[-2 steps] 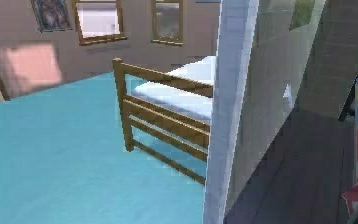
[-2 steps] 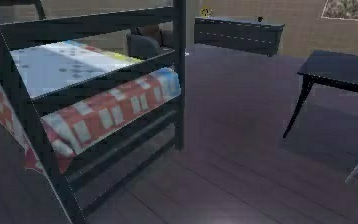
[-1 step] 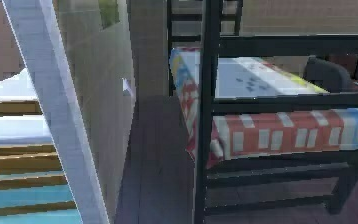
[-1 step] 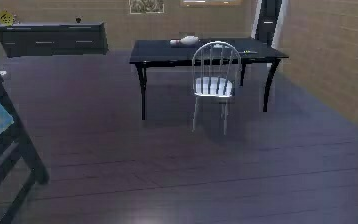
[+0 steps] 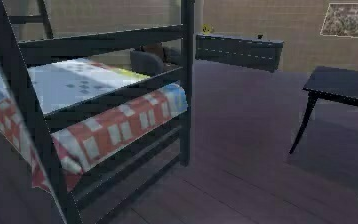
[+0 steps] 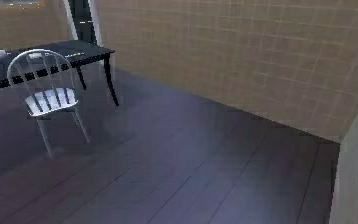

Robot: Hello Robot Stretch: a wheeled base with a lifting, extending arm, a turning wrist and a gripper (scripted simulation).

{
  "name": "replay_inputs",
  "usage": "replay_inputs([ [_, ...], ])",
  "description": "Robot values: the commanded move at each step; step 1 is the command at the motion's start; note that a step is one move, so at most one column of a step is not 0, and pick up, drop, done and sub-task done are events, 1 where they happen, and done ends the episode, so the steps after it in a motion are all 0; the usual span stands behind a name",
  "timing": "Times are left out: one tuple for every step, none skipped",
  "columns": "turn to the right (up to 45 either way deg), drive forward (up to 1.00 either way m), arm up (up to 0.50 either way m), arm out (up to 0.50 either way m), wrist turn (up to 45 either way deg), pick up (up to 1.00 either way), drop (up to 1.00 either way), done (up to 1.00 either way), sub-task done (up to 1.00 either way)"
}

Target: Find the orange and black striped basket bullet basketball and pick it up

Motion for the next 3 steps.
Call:
replay_inputs([
  [33.0, 0.0, 0.0, 0.0, 0.0, 0.0, 0.0, 0.0, 0.0],
  [0.0, 0.05, 0.0, 0.0, 0.0, 0.0, 0.0, 0.0, 0.0],
  [-45.0, 0.0, 0.0, 0.0, 0.0, 0.0, 0.0, 0.0, 0.0],
])
